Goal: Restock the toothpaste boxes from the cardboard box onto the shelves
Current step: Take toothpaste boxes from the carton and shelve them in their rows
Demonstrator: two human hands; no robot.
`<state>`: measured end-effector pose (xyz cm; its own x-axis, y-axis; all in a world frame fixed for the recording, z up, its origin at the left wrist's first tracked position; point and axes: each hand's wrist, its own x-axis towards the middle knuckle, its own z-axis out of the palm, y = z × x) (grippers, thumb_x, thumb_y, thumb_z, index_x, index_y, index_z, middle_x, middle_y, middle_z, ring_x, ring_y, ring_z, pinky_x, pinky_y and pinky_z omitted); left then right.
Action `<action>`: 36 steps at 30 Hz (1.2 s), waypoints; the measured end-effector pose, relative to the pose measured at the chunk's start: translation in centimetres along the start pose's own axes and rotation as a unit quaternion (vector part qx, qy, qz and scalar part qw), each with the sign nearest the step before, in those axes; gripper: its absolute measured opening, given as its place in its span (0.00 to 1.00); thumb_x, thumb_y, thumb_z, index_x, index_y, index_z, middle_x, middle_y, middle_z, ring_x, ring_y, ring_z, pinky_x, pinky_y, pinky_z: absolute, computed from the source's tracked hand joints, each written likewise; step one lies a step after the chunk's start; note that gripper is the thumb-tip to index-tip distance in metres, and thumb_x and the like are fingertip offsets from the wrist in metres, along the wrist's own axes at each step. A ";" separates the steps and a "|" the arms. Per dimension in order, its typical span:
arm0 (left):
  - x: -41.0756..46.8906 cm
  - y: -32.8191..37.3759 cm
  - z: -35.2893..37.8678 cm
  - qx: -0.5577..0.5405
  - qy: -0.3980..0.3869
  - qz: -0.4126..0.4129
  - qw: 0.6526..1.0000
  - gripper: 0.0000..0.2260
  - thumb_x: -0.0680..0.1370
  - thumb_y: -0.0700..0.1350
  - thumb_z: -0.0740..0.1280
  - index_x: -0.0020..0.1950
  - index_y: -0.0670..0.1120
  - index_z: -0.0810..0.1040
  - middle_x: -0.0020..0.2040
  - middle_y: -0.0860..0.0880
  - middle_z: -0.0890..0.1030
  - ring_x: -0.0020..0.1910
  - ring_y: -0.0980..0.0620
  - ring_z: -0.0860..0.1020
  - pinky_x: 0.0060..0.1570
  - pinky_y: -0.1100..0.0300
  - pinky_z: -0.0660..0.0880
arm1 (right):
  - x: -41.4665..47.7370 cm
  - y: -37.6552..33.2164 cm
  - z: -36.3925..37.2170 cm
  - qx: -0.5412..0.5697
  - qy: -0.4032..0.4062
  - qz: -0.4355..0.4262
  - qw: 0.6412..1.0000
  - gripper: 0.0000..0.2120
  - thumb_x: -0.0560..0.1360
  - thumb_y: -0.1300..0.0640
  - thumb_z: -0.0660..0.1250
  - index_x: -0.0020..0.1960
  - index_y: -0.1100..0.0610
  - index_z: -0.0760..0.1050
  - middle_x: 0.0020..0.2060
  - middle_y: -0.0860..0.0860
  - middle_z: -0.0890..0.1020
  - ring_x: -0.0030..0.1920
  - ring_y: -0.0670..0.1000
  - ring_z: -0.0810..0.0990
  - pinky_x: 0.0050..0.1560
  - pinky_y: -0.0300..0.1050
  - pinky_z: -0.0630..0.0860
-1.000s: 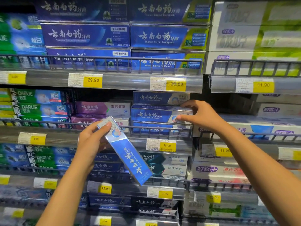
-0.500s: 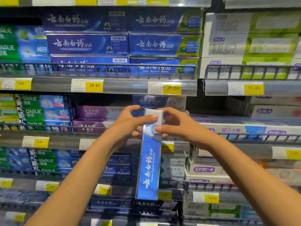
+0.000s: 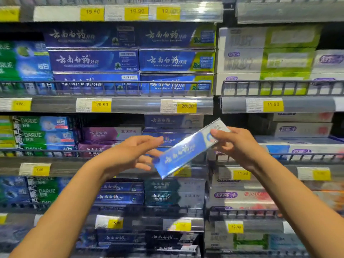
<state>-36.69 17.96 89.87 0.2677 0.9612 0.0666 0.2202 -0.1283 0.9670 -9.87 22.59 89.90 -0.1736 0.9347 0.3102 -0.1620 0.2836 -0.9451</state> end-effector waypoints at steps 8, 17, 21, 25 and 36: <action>1.9 -0.6 -0.5 -0.114 0.242 0.137 0.954 0.15 0.70 0.34 0.71 0.57 0.40 0.78 0.46 0.45 0.82 0.38 0.58 0.83 0.41 0.70 0.78 | 1.4 1.5 0.7 0.038 0.036 -0.048 0.997 0.13 0.72 0.61 0.70 0.54 0.66 0.77 0.41 0.56 0.85 0.41 0.50 0.84 0.42 0.41 0.80; 6.0 -1.2 -3.0 0.006 0.323 0.226 0.919 0.13 0.71 0.39 0.73 0.54 0.43 0.80 0.47 0.52 0.82 0.43 0.62 0.81 0.47 0.69 0.76 | 2.6 2.3 1.1 -0.178 0.099 -0.153 0.967 0.13 0.68 0.56 0.75 0.45 0.44 0.73 0.43 0.45 0.81 0.42 0.40 0.79 0.41 0.31 0.77; 7.8 -1.4 -3.8 0.013 0.314 0.217 0.924 0.07 0.72 0.40 0.73 0.48 0.46 0.80 0.44 0.53 0.83 0.44 0.59 0.81 0.49 0.65 0.76 | 3.8 3.2 1.4 -0.199 0.131 -0.170 0.956 0.17 0.68 0.52 0.75 0.54 0.49 0.75 0.46 0.48 0.81 0.45 0.45 0.79 0.43 0.33 0.75; 9.0 -2.0 -4.1 -0.020 0.295 0.211 0.932 0.10 0.74 0.35 0.69 0.55 0.40 0.78 0.44 0.57 0.82 0.42 0.67 0.80 0.48 0.71 0.75 | 4.9 3.9 1.4 -0.217 0.148 -0.161 0.951 0.28 0.67 0.49 0.75 0.64 0.55 0.72 0.51 0.51 0.79 0.51 0.49 0.77 0.50 0.39 0.74; 9.3 -2.0 -3.8 0.040 0.352 0.217 0.910 0.08 0.73 0.43 0.72 0.51 0.45 0.79 0.45 0.51 0.82 0.44 0.59 0.79 0.46 0.67 0.76 | 5.2 4.3 1.5 -0.243 0.162 -0.173 0.941 0.25 0.68 0.48 0.75 0.61 0.54 0.73 0.48 0.49 0.79 0.48 0.46 0.76 0.48 0.36 0.75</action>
<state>-38.16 28.10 89.50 -0.3147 0.7311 0.6053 0.3113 -0.5230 0.7935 -12.94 28.39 87.59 0.1254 0.7630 0.6341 0.3228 0.5730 -0.7533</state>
